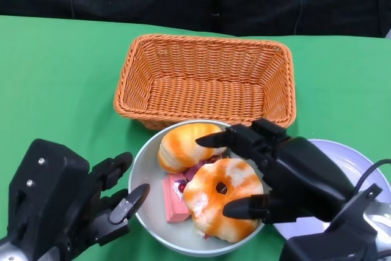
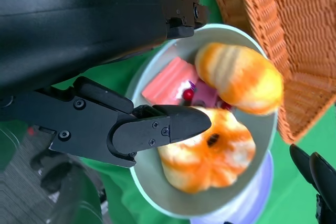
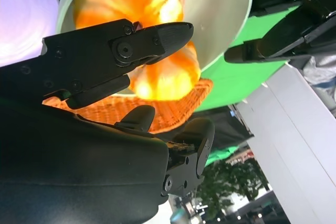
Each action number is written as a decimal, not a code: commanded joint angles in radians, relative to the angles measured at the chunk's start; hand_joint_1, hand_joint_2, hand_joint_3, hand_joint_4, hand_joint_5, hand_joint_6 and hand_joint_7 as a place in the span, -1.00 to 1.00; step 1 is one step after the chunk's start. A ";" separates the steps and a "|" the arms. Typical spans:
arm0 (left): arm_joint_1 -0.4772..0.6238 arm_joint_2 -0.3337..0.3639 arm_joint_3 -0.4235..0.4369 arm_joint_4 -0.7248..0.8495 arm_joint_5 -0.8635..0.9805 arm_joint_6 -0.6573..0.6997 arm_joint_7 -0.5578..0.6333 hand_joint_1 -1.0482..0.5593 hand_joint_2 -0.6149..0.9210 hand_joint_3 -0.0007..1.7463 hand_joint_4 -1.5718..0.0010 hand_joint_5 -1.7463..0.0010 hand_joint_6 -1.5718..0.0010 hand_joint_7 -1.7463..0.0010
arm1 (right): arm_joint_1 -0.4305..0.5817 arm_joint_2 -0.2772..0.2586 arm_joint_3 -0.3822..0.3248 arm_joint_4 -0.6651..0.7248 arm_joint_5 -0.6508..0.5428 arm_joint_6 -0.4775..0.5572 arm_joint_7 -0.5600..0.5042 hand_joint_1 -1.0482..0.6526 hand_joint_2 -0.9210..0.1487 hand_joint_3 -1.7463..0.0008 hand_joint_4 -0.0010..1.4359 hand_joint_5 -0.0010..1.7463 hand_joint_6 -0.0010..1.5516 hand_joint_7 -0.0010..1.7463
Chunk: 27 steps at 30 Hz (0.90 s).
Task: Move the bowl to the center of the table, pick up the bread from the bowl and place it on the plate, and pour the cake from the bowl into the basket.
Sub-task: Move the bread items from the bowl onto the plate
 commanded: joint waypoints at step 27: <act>0.029 -0.081 0.030 0.020 0.048 -0.117 0.028 -0.49 1.00 -0.40 0.69 0.85 0.80 0.96 | -0.108 -0.035 0.092 0.340 -0.128 -0.050 -0.107 -0.30 -1.00 0.85 -0.63 -0.36 -0.46 -0.86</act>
